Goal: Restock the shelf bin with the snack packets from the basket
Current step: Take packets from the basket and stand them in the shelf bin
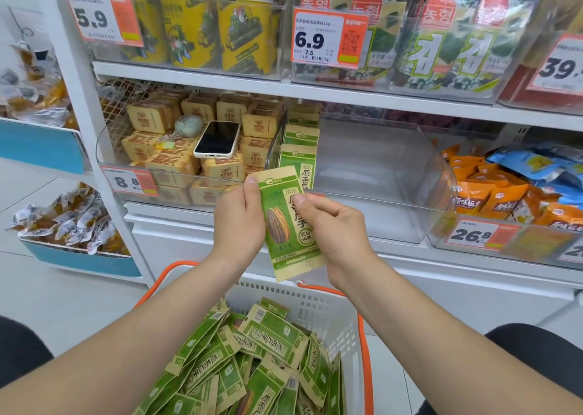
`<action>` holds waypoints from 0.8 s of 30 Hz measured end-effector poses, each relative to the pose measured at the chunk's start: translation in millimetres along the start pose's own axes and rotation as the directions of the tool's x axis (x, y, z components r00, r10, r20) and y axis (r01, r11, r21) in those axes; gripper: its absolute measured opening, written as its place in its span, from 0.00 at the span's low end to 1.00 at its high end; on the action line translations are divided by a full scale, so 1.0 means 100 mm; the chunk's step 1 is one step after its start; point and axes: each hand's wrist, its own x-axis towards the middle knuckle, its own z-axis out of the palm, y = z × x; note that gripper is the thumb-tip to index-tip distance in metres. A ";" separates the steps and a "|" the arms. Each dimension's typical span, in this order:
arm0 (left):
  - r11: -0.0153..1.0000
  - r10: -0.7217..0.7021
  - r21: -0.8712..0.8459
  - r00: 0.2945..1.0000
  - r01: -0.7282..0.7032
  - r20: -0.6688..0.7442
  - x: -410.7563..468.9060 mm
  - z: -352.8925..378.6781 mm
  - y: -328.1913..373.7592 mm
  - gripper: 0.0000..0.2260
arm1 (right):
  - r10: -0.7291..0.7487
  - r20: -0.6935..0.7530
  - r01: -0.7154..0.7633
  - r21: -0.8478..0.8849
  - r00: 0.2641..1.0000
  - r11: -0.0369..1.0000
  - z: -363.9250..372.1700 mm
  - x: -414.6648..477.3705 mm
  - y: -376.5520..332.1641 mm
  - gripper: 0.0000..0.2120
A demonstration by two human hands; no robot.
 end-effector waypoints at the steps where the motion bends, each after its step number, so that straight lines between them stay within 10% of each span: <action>1: 1.000 0.016 -0.005 1.000 -0.016 0.017 0.01 0.01 0.03 0.26 | 0.042 0.001 -0.042 0.034 0.999 0.999 -0.01 0.01 -0.03 0.07; 12: 0.945 0.262 0.206 0.965 -0.256 -0.004 0.37 0.06 0.28 0.24 | -0.120 0.166 0.160 -0.248 0.979 0.956 -0.05 0.28 -0.50 0.11; 18: 0.911 0.352 0.215 0.935 -0.352 0.039 0.45 0.18 0.12 0.10 | -0.326 -0.173 0.284 -0.229 0.930 0.931 -0.11 0.75 -0.61 0.10; 24: 0.884 0.249 0.343 0.941 -0.317 0.230 0.43 0.20 -0.05 0.22 | -0.416 -0.073 0.404 -0.140 0.906 0.904 0.00 1.07 -0.53 0.11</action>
